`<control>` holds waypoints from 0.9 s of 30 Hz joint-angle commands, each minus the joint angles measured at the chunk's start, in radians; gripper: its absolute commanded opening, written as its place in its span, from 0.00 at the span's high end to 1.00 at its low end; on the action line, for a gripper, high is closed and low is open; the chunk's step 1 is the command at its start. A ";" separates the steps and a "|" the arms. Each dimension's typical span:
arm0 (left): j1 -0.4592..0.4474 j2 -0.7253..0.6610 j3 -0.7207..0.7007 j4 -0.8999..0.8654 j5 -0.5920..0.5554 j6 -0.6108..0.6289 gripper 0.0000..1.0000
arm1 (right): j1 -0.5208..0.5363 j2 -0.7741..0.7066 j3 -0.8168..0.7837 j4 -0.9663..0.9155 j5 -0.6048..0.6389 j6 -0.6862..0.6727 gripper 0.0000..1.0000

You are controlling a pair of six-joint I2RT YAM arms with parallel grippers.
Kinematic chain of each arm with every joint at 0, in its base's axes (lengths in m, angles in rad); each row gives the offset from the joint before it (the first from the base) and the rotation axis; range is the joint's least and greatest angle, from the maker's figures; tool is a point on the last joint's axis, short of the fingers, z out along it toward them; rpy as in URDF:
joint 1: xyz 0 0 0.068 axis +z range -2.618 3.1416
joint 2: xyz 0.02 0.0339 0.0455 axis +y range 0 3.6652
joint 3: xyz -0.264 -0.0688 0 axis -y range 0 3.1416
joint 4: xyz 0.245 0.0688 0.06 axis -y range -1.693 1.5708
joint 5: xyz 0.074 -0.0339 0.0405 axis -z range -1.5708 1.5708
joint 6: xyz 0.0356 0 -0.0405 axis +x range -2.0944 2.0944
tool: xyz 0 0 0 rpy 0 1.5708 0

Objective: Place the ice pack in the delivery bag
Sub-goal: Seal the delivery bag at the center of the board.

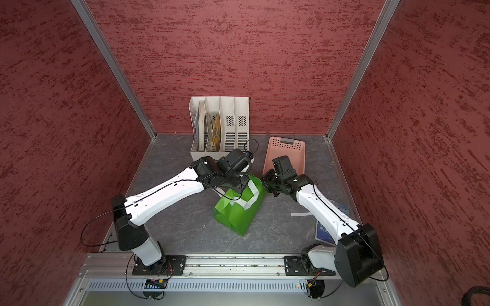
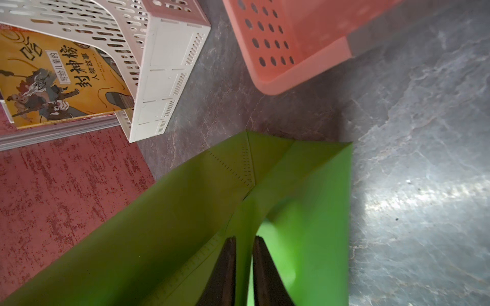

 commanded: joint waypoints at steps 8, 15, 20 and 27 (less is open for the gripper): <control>0.055 -0.074 -0.073 0.082 0.184 0.078 1.00 | 0.006 -0.143 -0.070 0.393 -0.067 -0.514 0.33; 0.106 -0.112 -0.075 0.070 0.291 0.099 1.00 | -0.001 -0.124 -0.185 0.659 -0.269 -0.632 0.28; 0.123 -0.113 -0.079 0.029 0.361 0.180 1.00 | -0.026 -0.229 -0.302 0.844 -0.300 -0.721 0.25; 0.146 -0.116 -0.078 -0.033 0.423 0.272 1.00 | -0.032 -0.521 -0.381 0.629 -0.350 -0.957 0.22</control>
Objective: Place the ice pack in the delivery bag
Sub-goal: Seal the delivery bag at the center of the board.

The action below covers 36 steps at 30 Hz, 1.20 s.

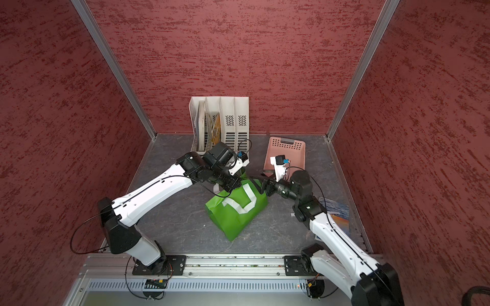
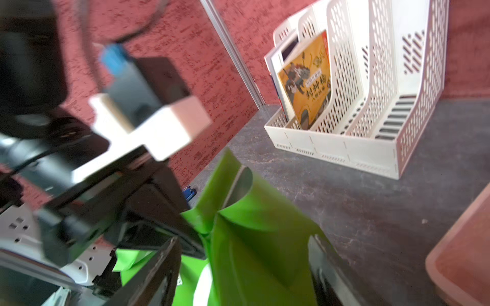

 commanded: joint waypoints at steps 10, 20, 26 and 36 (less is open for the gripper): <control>0.024 -0.037 0.006 -0.080 0.052 0.151 1.00 | 0.023 -0.184 -0.074 -0.254 -0.113 -0.186 0.35; 0.020 -0.091 -0.045 -0.032 0.120 0.151 1.00 | 0.059 0.068 -0.054 -0.110 -0.103 -0.278 0.56; 0.001 -0.119 -0.080 0.016 0.146 0.120 1.00 | 0.107 0.217 0.012 -0.043 -0.125 -0.287 0.65; -0.027 -0.082 -0.038 -0.007 -0.060 0.011 0.55 | 0.190 0.176 -0.011 -0.026 -0.067 -0.264 1.00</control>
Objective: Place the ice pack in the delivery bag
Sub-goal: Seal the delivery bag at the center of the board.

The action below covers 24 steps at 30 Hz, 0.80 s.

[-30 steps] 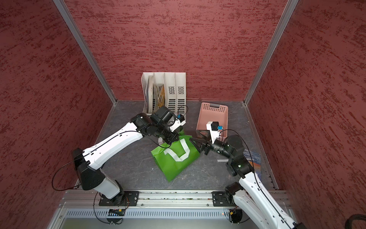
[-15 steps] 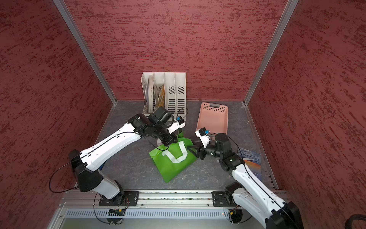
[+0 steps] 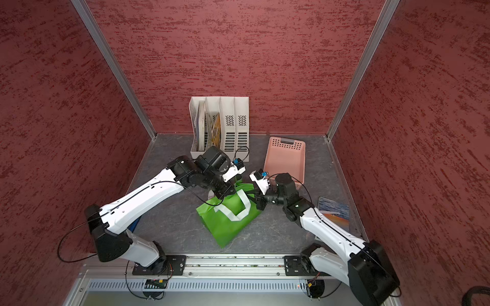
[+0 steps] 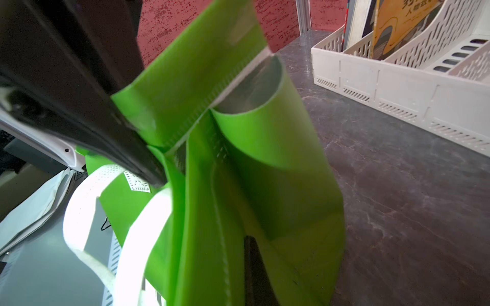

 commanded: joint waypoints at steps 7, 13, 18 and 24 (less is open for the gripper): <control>-0.013 0.054 0.139 -0.026 -0.291 -0.182 0.30 | 0.074 -0.134 -0.052 0.038 0.136 0.029 1.00; -0.015 0.083 0.218 -0.127 -0.354 -0.207 0.30 | 0.087 -0.155 -0.060 0.006 0.181 0.040 1.00; -0.034 0.082 0.230 -0.163 -0.314 -0.192 0.31 | 0.097 -0.147 -0.053 0.000 0.206 0.034 1.00; -0.054 0.088 0.235 -0.216 -0.256 -0.146 0.35 | 0.103 -0.109 -0.025 -0.022 0.235 0.034 1.00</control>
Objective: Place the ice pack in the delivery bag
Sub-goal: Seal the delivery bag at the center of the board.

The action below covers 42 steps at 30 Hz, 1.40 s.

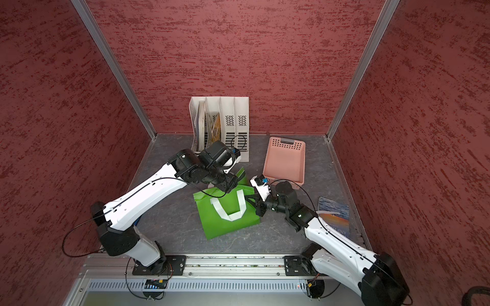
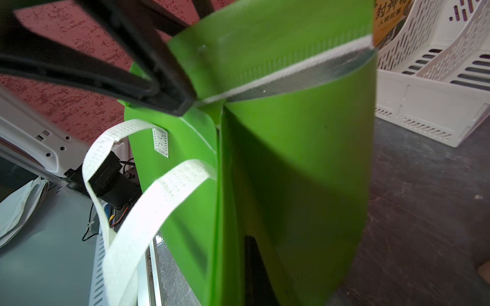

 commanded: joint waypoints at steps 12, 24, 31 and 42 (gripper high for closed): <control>0.039 0.028 0.032 0.013 -0.061 0.024 0.52 | 0.034 0.014 0.034 0.019 0.067 0.003 1.00; 0.029 0.047 -0.011 0.029 -0.104 0.040 0.64 | 0.041 0.010 0.029 0.013 0.100 0.009 1.00; -0.045 0.057 0.026 0.033 -0.384 0.082 0.95 | 0.041 0.063 0.061 0.027 0.140 0.083 1.00; -0.194 0.019 -0.065 0.138 -0.672 0.051 1.00 | 0.041 0.174 0.131 0.071 0.321 0.244 1.00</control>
